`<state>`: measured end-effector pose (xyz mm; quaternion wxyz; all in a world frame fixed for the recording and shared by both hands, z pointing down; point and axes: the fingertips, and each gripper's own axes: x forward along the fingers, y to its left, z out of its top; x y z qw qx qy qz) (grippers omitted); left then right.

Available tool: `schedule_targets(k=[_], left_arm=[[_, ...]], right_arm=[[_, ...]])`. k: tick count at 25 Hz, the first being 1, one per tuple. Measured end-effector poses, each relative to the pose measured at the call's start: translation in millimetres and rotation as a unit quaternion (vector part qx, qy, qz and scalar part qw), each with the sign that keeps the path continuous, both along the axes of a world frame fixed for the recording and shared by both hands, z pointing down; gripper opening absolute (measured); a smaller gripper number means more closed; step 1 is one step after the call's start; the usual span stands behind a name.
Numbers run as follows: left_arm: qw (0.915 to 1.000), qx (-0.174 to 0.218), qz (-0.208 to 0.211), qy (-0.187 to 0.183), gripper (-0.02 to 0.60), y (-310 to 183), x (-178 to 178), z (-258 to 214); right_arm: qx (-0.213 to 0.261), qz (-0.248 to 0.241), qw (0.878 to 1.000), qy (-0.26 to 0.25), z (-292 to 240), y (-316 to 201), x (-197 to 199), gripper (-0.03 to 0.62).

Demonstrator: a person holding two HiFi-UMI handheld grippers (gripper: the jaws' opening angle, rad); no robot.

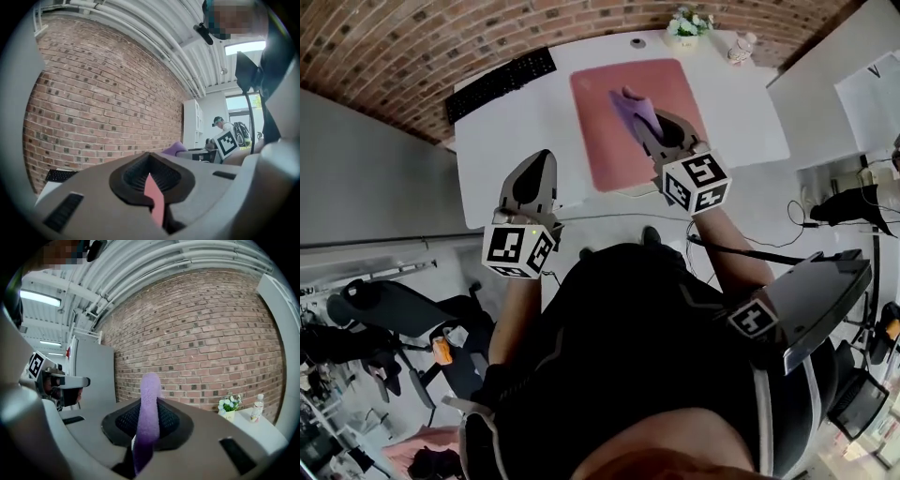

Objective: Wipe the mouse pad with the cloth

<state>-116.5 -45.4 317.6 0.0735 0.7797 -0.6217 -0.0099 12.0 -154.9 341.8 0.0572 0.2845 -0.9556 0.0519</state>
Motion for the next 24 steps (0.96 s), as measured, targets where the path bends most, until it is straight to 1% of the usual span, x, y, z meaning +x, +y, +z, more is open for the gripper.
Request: schedule_targets(k=[4, 7, 8, 13, 17, 24], left_arm=[[0.9994, -0.015, -0.029, -0.004, 0.004, -4.1, 10.7, 3.4], [0.9983, -0.022, -0.04, -0.036, 0.003, -8.3, 19.8, 3.9], [0.998, -0.022, -0.043, -0.041, 0.003, -9.2, 22.3, 3.3], [0.9985, -0.014, -0.047, -0.024, 0.003, -16.7, 32.4, 0.3], [0.9982, -0.017, -0.057, -0.013, 0.003, -18.3, 38.9, 0.0], [0.9981, -0.021, -0.057, -0.012, 0.003, -16.7, 44.8, 0.9]], right_arm=[[-0.005, 0.002, 1.0, -0.015, 0.2, -7.5, 19.8, 0.057], [-0.004, 0.01, 1.0, -0.023, -5.8, -14.9, 33.4, 0.057], [-0.003, 0.012, 1.0, -0.026, -7.6, -15.7, 37.4, 0.058], [-0.003, 0.017, 0.999, -0.04, -13.1, -22.2, 49.2, 0.058], [-0.012, 0.022, 0.999, -0.048, -14.6, -21.2, 55.7, 0.057], [-0.014, 0.018, 0.999, -0.043, -11.9, -19.1, 60.9, 0.058]])
